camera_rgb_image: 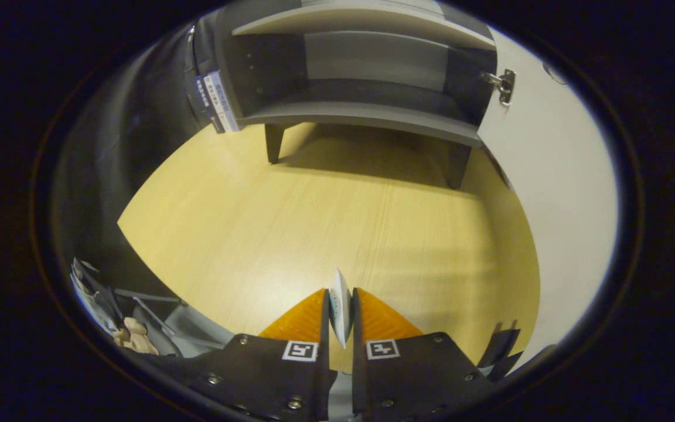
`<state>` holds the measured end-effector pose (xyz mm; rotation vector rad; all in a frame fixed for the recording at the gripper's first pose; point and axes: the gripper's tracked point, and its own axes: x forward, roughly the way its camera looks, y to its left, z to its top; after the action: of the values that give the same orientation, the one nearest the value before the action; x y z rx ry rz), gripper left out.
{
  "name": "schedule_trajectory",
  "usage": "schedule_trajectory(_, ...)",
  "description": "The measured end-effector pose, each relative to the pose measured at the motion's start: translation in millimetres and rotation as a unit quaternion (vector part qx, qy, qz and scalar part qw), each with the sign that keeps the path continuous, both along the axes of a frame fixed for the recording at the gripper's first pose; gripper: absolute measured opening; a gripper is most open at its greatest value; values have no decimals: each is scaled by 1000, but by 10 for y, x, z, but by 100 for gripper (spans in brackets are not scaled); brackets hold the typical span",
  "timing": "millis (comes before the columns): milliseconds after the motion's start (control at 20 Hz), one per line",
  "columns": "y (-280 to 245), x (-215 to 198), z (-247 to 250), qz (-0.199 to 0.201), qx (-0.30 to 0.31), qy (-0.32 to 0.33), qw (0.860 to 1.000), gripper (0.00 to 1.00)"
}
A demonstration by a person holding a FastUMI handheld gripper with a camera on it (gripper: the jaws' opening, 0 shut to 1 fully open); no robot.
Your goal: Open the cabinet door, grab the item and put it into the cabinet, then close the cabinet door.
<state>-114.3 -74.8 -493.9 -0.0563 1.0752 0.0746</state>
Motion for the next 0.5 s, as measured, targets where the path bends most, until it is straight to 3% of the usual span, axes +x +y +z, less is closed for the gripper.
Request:
schedule_trajectory(50, -33, 16, 19, -8, -8, -3, 1000, 8)
schedule_trajectory(300, -16, 14, 195, -29, 0, -3, 1000, 8)
schedule_trajectory(500, -25, 258, 945, -60, 10, -30, 998, 8)
